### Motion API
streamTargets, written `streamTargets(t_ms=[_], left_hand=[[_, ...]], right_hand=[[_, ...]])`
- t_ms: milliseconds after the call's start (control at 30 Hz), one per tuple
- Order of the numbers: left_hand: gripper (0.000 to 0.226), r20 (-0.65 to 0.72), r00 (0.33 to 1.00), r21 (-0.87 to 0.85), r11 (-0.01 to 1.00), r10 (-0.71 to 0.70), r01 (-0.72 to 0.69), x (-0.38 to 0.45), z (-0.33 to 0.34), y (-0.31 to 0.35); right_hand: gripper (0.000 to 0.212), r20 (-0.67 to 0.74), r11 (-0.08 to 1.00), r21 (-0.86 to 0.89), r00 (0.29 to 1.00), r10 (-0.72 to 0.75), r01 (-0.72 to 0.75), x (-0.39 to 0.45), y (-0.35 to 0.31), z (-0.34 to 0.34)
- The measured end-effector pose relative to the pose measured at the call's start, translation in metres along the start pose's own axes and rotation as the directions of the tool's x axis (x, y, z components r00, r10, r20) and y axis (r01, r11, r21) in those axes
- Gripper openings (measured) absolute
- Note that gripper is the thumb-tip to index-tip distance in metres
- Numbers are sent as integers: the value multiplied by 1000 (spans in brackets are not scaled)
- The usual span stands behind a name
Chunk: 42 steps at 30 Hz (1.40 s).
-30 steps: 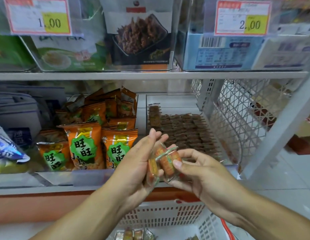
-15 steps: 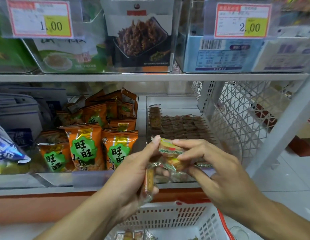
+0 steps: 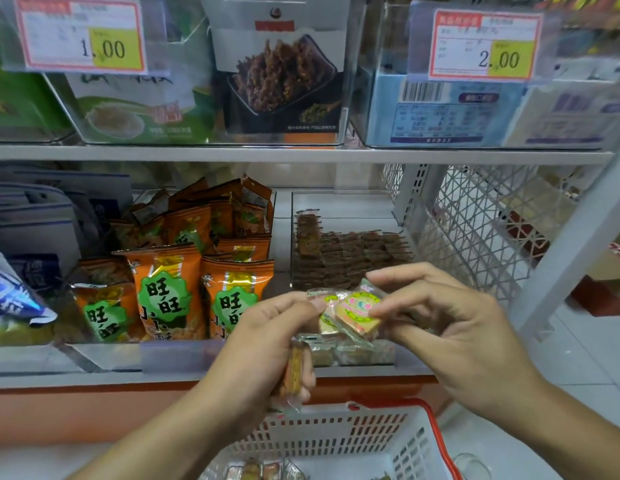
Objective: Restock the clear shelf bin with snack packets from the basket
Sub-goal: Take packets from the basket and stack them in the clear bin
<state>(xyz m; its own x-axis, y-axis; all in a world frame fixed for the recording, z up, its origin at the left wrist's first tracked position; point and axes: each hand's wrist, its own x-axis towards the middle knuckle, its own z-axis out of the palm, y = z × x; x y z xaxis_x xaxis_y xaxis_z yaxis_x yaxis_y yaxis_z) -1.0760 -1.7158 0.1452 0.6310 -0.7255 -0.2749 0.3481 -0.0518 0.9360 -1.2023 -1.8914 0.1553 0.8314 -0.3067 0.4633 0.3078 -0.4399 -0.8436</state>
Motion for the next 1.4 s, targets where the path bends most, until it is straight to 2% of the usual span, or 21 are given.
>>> streamTargets(t_ms=[100, 167, 233, 300, 433, 467, 533, 600, 633, 733, 767, 867, 967, 1033, 1167, 1400], left_hand=[[27, 8, 1000, -13, 1000, 3, -3, -2, 2, 1], [28, -9, 1000, -33, 999, 15, -16, -2, 2, 3], [30, -23, 999, -43, 999, 24, -25, -2, 4, 2], [34, -34, 999, -56, 998, 17, -19, -3, 6, 0], [22, -46, 999, -49, 999, -16, 14, -3, 6, -6], [21, -51, 999, -55, 998, -17, 14, -2, 6, -5], [25, -59, 998, -72, 997, -16, 12, -1, 5, -4], [30, -60, 998, -90, 996, -9, 4, -1, 7, -1], [33, -58, 998, -94, 996, -3, -2, -1, 8, -1], [42, -50, 999, -84, 996, 8, -12, -2, 13, 3], [44, -49, 999, -86, 996, 8, -12, -3, 15, 4], [46, -61, 998, -92, 996, -13, 7, -7, 18, 7], [39, -117, 992, -67, 997, -51, 44, -10, 16, 4], [36, -138, 989, -63, 997, -52, 44, -10, 16, 1], [34, -185, 981, -91, 995, -57, 40, -8, 18, -3], [38, -205, 976, -86, 994, -79, 63, -6, 17, -3]], right_hand=[[47, 48, 996, 47, 996, 79, -81, -3, 5, 5], [47, 78, 994, 30, 992, 98, -101, -5, 6, 5], [34, 84, 990, 25, 987, 135, -137, -7, 5, 8], [18, 24, 984, 32, 984, 174, -175, -7, 5, 12], [45, -45, 947, 28, 946, 322, -321, -5, 6, 16], [48, -60, 929, 2, 927, 370, -371, -5, 6, 16], [39, -92, 891, -36, 890, 447, -452, -5, 7, 17], [23, -21, 829, 132, 835, 550, -543, -6, 7, 24], [21, 59, 758, 259, 793, 606, -598, -6, 6, 29], [26, 202, 526, 515, 692, 693, -677, -6, 4, 37], [26, 203, 505, 546, 691, 694, -668, -6, 4, 38], [25, 118, 536, 602, 730, 673, -592, -2, 4, 32], [27, 67, 542, 657, 757, 650, -524, 2, 2, 25], [24, 116, 501, 672, 745, 657, -546, 1, 4, 27], [33, 207, 452, 653, 717, 666, -608, -5, 4, 34], [36, 328, 489, 611, 762, 559, -622, 0, -1, 23]])
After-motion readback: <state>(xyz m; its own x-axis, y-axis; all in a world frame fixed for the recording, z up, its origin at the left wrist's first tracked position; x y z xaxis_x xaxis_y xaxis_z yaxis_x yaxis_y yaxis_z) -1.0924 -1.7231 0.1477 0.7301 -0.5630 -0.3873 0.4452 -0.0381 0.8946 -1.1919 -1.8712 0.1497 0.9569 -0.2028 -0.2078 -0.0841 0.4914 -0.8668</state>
